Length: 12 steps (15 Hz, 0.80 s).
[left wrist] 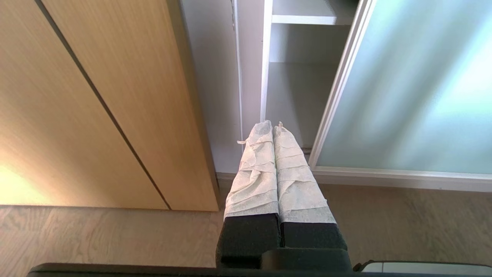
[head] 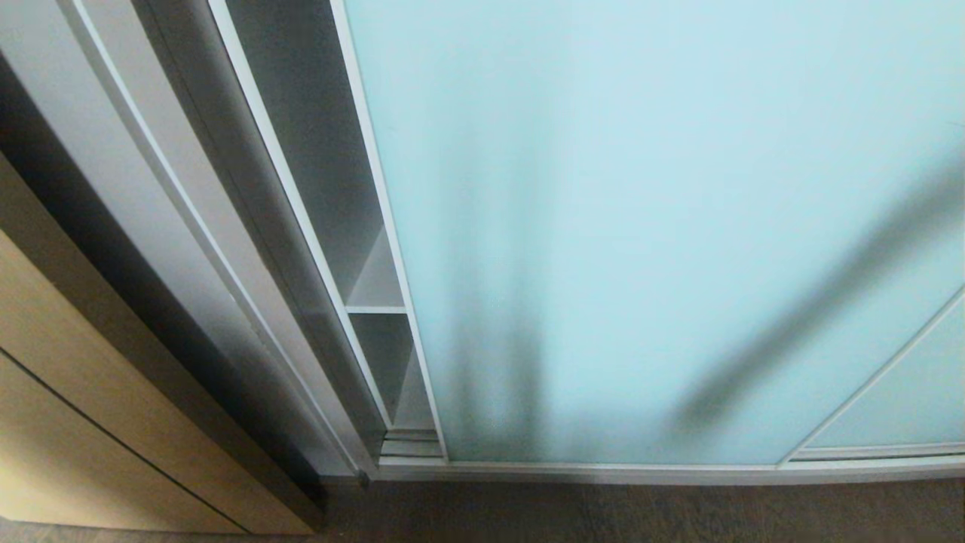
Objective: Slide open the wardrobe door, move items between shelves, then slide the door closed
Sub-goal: Close the door
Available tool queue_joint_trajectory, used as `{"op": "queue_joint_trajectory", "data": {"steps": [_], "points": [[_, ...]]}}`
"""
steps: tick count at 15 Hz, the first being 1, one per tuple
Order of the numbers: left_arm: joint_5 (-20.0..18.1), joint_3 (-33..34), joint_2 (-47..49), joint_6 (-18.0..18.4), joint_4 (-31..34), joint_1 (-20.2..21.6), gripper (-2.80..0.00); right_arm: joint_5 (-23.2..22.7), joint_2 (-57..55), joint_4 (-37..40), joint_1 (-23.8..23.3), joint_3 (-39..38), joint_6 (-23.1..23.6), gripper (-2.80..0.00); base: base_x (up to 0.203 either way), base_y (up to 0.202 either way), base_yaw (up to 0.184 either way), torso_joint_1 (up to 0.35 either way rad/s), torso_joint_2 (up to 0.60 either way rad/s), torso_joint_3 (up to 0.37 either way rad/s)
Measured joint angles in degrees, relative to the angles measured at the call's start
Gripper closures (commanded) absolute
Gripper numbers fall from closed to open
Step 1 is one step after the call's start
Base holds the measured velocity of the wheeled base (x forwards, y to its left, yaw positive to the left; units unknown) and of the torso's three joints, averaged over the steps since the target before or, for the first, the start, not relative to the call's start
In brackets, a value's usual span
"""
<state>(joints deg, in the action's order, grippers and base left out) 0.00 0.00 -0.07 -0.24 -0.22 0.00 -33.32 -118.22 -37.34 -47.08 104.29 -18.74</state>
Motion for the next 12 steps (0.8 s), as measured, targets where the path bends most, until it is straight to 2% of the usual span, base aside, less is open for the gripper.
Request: {"op": "queue_joint_trajectory", "data": {"steps": [3, 12], "points": [[0.0, 0.0, 0.0, 0.02, -0.02, 0.0, 0.0, 0.01, 1.16, -2.99, 1.35, -3.6, 0.16, 0.0, 0.0, 0.0, 0.0, 0.0, 0.0, 0.0], [0.0, 0.0, 0.0, 0.02, -0.05, 0.0, 0.0, -0.86, 6.9, -5.79, 4.78, -13.13, 0.35, 0.0, 0.0, 0.0, 0.0, 0.0, 0.0, 0.0]]}}
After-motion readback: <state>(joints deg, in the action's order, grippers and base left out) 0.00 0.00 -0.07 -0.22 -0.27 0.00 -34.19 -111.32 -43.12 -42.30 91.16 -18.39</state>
